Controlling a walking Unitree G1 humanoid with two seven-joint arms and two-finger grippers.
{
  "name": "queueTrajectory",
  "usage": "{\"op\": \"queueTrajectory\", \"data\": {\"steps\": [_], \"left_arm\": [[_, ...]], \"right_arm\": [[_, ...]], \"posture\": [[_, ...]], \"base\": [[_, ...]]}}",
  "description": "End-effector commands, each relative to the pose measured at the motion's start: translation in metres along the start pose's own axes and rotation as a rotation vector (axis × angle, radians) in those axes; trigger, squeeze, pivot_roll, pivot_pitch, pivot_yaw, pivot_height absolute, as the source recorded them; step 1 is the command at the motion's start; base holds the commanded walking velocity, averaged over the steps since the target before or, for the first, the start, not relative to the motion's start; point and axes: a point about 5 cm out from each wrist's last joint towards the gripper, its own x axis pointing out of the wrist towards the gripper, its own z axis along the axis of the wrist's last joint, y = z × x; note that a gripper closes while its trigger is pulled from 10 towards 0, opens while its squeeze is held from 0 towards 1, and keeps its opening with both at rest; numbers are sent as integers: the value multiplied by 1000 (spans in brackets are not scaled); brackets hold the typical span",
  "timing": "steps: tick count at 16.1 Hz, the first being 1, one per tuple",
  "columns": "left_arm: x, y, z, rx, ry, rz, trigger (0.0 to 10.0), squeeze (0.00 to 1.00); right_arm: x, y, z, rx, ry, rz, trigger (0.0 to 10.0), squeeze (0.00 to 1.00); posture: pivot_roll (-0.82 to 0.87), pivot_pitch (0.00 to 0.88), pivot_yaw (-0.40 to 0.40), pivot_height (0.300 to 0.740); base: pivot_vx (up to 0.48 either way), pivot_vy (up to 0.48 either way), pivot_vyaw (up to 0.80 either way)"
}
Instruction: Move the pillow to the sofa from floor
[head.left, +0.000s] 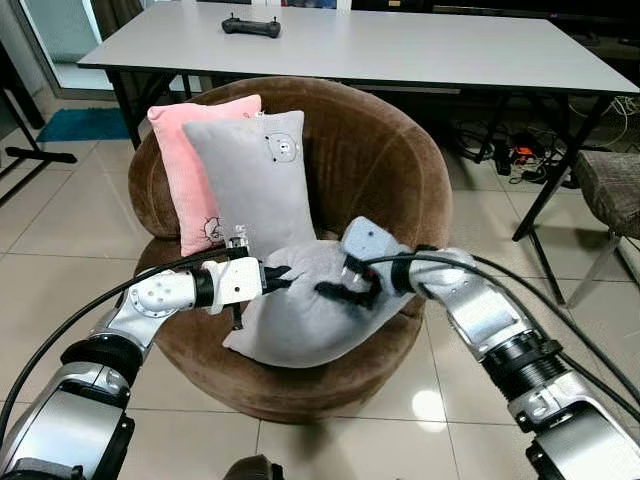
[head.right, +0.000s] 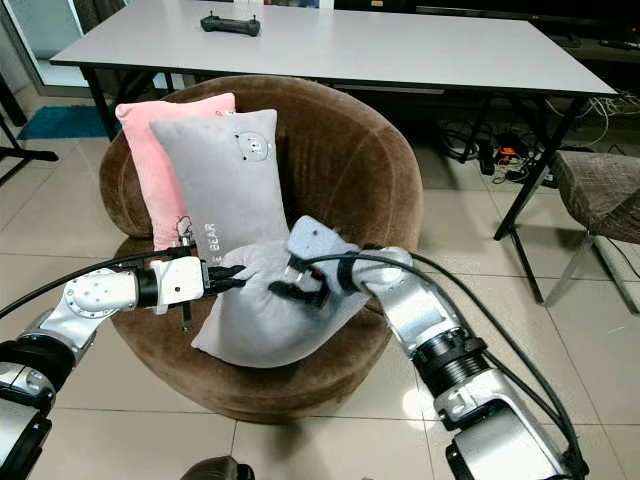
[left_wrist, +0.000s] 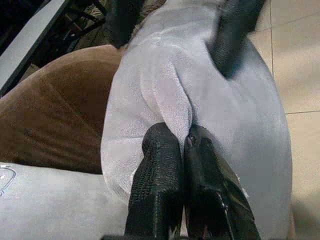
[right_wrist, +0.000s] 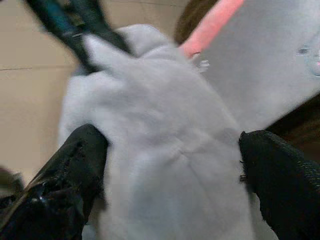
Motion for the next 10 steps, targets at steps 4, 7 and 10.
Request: {"op": "queueTrajectory", "data": {"steps": [4,7,10], "left_arm": [[-1,0,1,12,2,-23,0,0],[-5,1,0,17,5,-19,0,0],[-6,3,-1,14,14,-3,0,0]], "right_arm": [[18,23,-27,70,109,47,10000,0],[23,22,-28,95,125,4,4824,0],[22,20,-26,91,107,4,0,0]], "posture": [[85,0,-15,740],[84,0,-12,740],[76,0,-30,740]], "base": [[0,0,0],[0,0,0],[0,0,0]]}}
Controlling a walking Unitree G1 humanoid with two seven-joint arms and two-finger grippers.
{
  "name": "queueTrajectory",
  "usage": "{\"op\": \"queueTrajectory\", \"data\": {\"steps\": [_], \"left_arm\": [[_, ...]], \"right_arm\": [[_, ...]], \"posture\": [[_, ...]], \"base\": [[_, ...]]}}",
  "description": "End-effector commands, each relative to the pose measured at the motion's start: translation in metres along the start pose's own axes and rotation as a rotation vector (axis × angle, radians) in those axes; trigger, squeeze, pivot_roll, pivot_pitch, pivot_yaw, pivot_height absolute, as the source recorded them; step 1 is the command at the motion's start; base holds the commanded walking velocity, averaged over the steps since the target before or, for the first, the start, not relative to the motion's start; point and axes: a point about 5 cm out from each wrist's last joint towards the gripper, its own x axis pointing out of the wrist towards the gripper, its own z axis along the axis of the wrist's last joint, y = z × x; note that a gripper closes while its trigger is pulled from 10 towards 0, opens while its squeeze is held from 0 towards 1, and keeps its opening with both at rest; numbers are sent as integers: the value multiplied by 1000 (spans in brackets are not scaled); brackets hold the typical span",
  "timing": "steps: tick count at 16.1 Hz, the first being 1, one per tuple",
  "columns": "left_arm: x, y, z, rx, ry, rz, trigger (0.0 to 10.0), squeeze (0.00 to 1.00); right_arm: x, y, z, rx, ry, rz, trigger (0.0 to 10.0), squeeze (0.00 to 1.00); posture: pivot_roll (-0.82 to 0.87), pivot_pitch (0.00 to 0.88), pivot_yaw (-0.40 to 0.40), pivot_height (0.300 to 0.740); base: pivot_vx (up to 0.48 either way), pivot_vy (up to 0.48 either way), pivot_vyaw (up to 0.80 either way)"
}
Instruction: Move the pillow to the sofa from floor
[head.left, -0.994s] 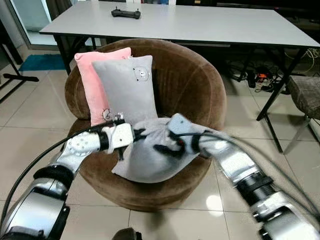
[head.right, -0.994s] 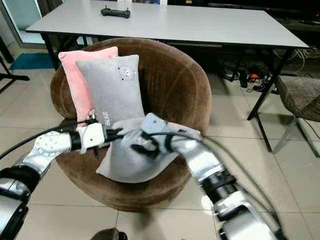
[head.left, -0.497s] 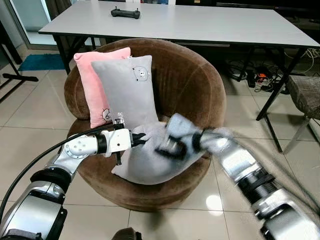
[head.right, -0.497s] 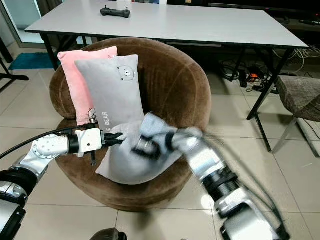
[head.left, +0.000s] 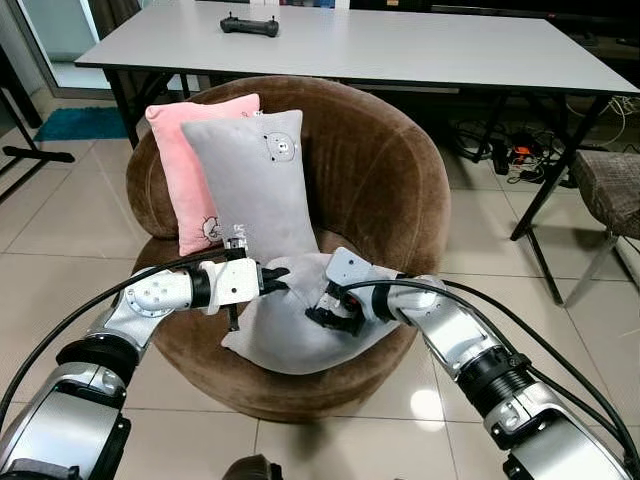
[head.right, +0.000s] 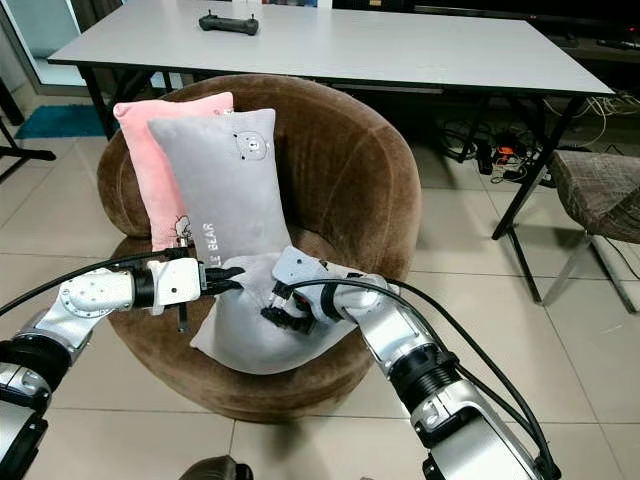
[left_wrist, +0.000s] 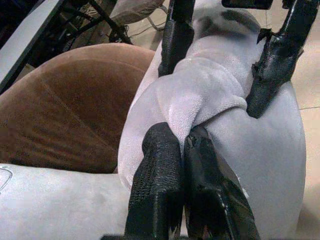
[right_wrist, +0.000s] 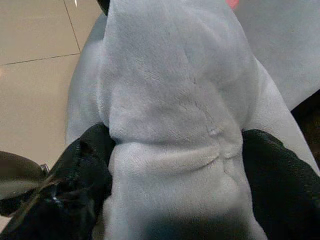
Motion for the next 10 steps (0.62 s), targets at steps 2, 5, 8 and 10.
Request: {"op": "queueTrajectory", "data": {"steps": [2,5,8,10], "left_arm": [[-3,3,0,-1,4,32,0,0],[-4,-3,-3,-20,2,23,0,0],[-3,-3,-3,-3,18,77,10000,0],[-3,-1,-2,-30,0,70,10000,0]], "right_arm": [[-1,0,-4,-5,22,1,0,0],[0,3,-5,4,19,4,0,0],[-1,3,-5,2,19,7,0,0],[0,4,-4,-2,17,12,0,0]], "posture": [[74,0,-32,740],[73,0,-28,740],[73,0,-28,740],[79,0,-34,740]], "base": [[0,0,0],[0,0,0],[0,0,0],[0,0,0]]}}
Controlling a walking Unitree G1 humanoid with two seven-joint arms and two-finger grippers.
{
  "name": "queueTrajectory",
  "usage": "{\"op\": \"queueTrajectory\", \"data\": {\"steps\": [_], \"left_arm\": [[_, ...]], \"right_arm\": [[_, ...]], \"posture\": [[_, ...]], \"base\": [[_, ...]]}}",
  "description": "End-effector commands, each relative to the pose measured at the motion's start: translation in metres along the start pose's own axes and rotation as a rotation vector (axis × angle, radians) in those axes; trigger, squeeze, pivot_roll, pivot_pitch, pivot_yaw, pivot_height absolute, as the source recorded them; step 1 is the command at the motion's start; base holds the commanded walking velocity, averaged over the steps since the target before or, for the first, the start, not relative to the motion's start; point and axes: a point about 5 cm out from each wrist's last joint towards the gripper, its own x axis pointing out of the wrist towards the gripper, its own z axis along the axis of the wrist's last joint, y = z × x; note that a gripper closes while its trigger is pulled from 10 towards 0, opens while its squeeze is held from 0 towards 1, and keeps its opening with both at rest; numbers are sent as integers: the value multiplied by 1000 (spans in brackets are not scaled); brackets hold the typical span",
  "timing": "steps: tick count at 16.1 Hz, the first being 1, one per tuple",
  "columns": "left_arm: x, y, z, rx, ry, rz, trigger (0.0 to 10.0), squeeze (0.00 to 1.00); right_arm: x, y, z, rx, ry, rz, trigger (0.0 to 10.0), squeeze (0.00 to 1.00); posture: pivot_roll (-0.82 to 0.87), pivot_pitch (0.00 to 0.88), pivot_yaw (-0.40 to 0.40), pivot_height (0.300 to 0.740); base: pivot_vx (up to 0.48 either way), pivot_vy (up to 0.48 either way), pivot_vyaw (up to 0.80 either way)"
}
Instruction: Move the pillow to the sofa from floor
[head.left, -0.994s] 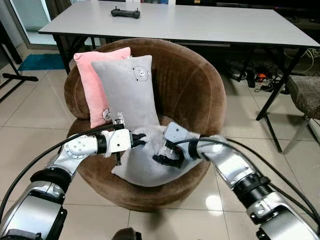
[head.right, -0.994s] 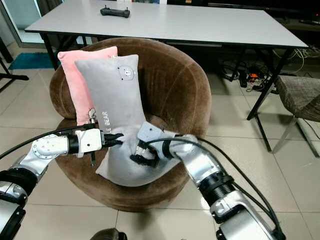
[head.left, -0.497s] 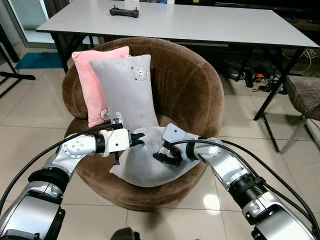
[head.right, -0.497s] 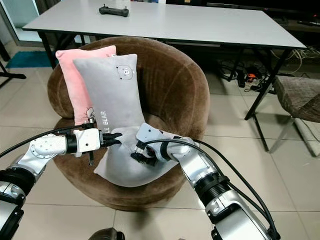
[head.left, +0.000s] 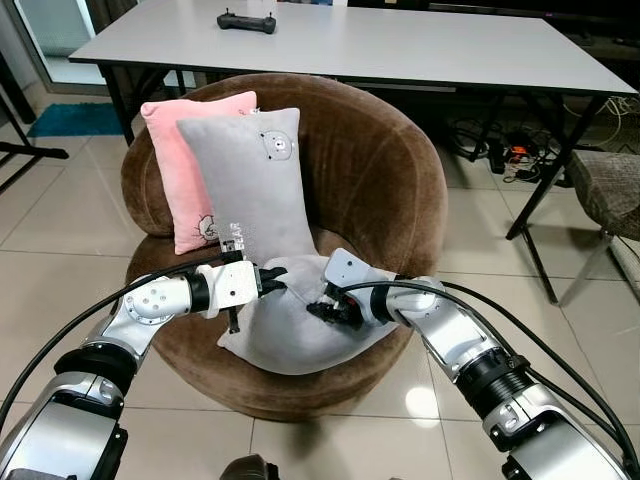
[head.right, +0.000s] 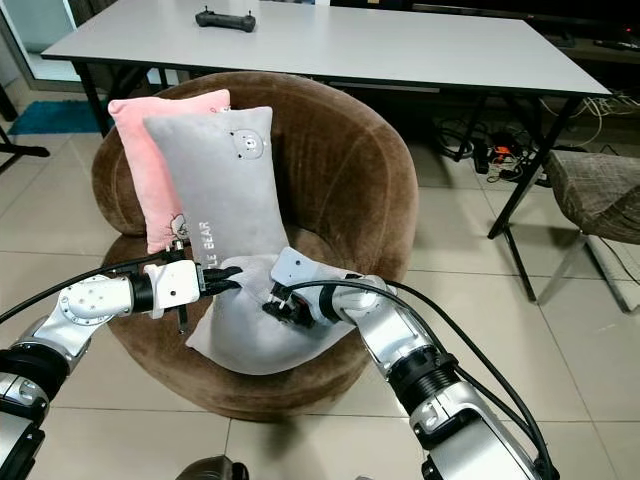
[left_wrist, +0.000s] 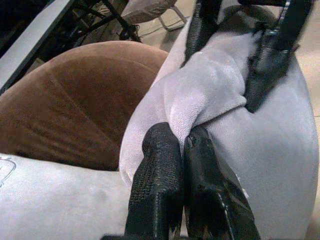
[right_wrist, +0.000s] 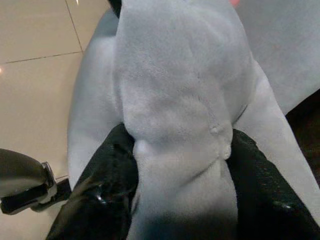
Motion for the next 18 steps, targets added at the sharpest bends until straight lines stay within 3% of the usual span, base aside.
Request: {"op": "queueTrajectory", "data": {"steps": [1,2,3,12,16,17,18], "left_arm": [[-1,5,2,-5,-5,27,10000,0],[-1,6,1,-14,-2,26,10000,0],[-1,6,1,-17,7,30,0,0],[-2,8,-3,-146,7,42,0,0],[0,13,-1,-116,20,55,0,0],[-2,15,-1,-108,26,80,10000,0],[-3,17,0,-128,9,83,10000,0]], "right_arm": [[-1,2,-4,-6,21,5,0,0],[-1,2,-4,-6,19,7,0,0],[-1,2,-4,-7,19,7,0,0],[-2,1,-5,-10,21,7,0,0],[-2,2,-5,-5,20,6,0,0],[-2,2,-5,-4,19,6,0,0],[-2,3,-5,-1,17,7,0,0]], "posture": [[79,0,-33,740],[79,0,-34,740],[79,0,-34,740],[64,0,-38,740],[60,0,-35,740],[59,0,-32,740],[59,0,-26,740]], "base": [[0,0,0],[0,0,0],[0,0,0],[0,0,0],[0,0,0],[0,0,0],[0,0,0]]}}
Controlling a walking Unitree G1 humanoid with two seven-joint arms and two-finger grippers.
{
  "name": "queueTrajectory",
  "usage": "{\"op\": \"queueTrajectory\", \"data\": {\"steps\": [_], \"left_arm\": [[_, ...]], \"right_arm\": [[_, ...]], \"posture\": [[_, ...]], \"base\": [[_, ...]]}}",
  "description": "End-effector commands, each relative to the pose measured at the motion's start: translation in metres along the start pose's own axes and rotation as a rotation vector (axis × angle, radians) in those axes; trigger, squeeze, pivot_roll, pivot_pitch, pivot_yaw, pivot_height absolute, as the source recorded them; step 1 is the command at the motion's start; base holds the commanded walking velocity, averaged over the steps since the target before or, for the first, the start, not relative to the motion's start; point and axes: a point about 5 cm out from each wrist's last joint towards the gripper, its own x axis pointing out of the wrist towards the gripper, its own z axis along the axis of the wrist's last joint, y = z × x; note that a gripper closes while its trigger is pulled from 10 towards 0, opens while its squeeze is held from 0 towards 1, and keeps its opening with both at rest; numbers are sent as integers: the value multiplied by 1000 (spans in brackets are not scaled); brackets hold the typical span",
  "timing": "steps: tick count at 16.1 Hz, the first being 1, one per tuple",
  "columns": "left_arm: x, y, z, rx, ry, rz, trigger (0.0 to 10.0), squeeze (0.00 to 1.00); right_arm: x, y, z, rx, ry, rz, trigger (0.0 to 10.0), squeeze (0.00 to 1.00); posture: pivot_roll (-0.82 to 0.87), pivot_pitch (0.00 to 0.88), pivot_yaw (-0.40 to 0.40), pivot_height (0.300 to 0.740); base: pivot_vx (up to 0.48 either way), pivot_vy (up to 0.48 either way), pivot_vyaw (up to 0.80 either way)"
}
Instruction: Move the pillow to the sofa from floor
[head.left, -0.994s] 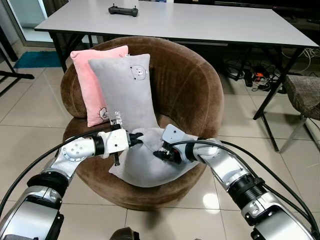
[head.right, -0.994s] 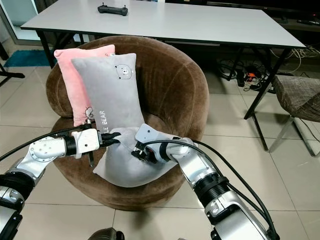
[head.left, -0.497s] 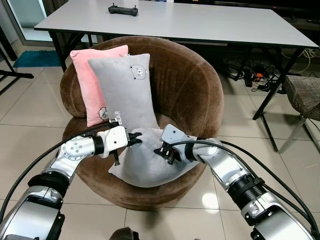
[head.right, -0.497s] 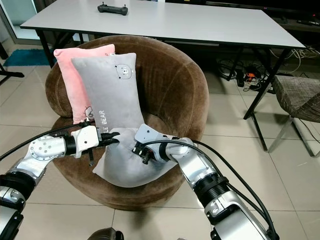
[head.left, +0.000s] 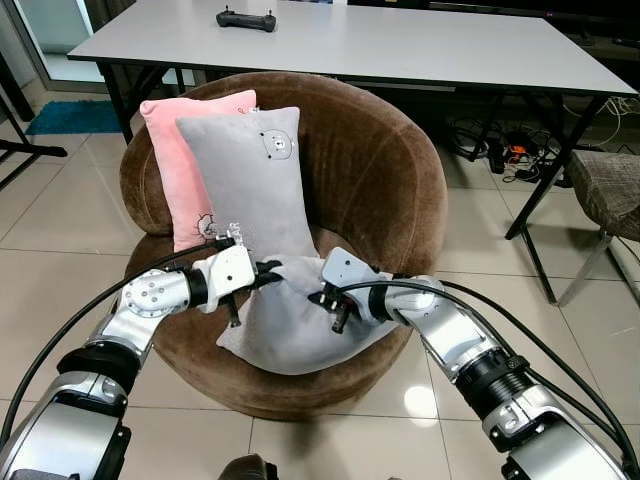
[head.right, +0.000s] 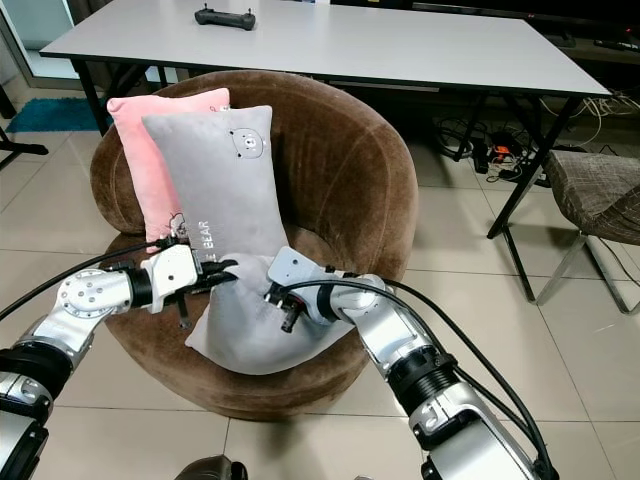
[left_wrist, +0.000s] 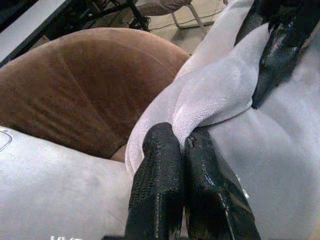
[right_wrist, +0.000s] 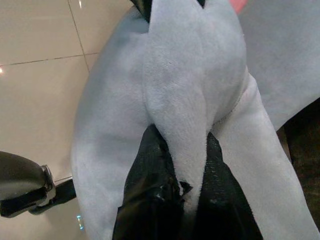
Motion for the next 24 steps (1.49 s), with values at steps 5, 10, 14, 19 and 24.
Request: {"op": "queueTrajectory", "data": {"steps": [5,10,14,19,24], "left_arm": [[-13,9,9,-72,-101,41,10000,1000],[-30,25,43,-160,-276,118,10000,1000],[-70,41,69,-241,-348,417,10000,1000],[-86,13,48,-421,-177,783,10000,0],[-33,-32,56,-368,-49,770,10000,0]], "right_arm": [[1,7,-11,40,30,-4,0,0],[1,10,-15,75,24,-18,0,0],[-7,-2,-12,138,-13,-127,0,0],[-63,-53,25,405,-441,-577,0,0],[-82,-34,21,593,-483,-718,10000,0]], "posture": [[68,0,-1,740],[93,0,-22,740],[118,0,-32,740],[128,0,-35,740],[114,0,-47,740]], "base": [[0,0,0],[0,0,0],[0,0,0],[0,0,0],[0,0,0]]}}
